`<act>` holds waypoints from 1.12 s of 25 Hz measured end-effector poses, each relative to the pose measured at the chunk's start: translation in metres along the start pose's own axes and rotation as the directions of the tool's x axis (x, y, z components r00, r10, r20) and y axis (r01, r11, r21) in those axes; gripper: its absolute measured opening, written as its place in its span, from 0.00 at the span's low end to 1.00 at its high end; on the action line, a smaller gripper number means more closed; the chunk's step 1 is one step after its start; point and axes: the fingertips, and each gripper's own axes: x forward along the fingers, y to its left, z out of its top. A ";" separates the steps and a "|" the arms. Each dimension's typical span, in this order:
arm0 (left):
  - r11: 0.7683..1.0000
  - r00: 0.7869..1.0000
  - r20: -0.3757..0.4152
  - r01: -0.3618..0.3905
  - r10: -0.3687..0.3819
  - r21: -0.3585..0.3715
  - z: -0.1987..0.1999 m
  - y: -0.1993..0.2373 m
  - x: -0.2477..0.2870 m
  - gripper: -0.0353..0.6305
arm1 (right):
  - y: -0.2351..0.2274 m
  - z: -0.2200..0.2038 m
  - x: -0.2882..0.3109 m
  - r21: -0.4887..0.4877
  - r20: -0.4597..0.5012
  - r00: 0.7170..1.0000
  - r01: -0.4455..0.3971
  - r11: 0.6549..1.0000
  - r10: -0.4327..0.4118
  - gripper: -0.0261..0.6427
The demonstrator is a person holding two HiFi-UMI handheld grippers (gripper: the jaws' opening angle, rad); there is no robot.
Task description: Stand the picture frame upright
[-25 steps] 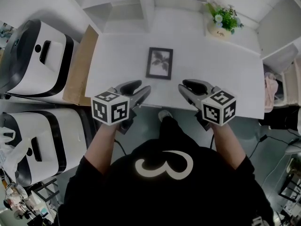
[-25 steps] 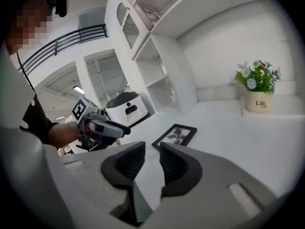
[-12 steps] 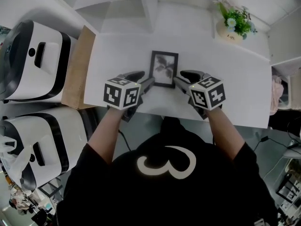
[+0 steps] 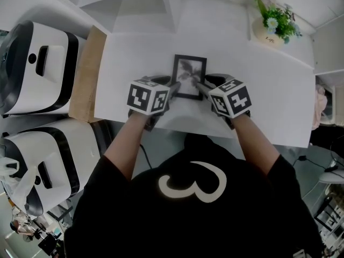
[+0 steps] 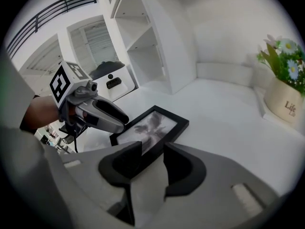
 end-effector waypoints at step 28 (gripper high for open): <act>0.999 0.999 -0.023 -0.030 0.030 -0.021 -0.034 -0.018 -0.007 0.22 | 0.022 -0.029 -0.010 0.001 -0.016 1.000 -0.013 1.000 0.013 0.25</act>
